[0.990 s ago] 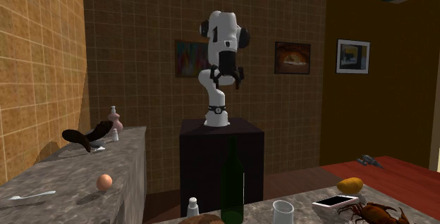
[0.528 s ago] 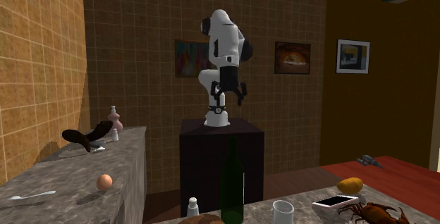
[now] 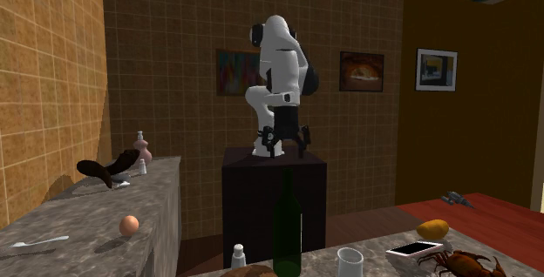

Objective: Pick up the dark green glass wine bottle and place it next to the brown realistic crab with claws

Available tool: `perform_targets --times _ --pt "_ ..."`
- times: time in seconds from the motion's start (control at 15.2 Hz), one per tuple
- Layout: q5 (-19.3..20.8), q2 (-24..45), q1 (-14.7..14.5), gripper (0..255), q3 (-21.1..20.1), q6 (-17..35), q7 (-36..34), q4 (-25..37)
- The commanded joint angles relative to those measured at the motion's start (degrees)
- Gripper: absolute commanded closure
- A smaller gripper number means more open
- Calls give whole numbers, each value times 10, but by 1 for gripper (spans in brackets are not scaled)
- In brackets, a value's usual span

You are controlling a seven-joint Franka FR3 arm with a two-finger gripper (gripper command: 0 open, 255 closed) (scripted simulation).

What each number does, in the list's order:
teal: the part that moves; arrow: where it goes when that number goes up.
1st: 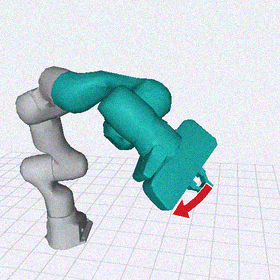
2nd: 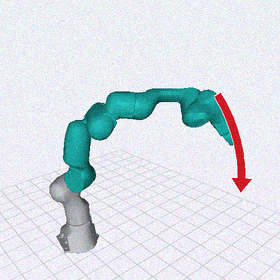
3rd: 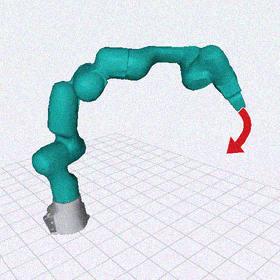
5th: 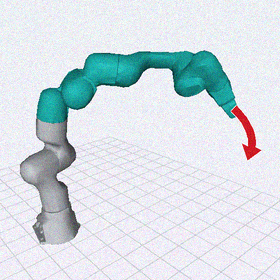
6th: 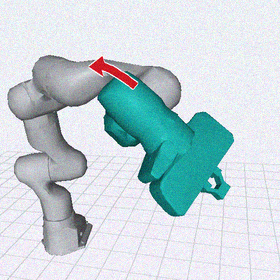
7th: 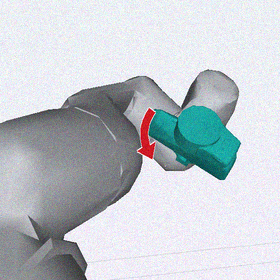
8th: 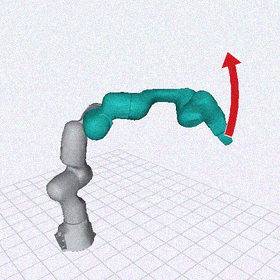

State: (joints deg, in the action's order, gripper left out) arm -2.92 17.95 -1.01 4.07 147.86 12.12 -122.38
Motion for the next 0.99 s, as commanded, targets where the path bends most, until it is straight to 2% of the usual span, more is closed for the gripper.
perform_targets --times 0.0,0.46,0.92 --pt "-5 26 3 0 -2 12 5 16" --pt "-11 79 7 0 -7 53 10 28" --pt "-11 79 7 0 -7 53 10 28"
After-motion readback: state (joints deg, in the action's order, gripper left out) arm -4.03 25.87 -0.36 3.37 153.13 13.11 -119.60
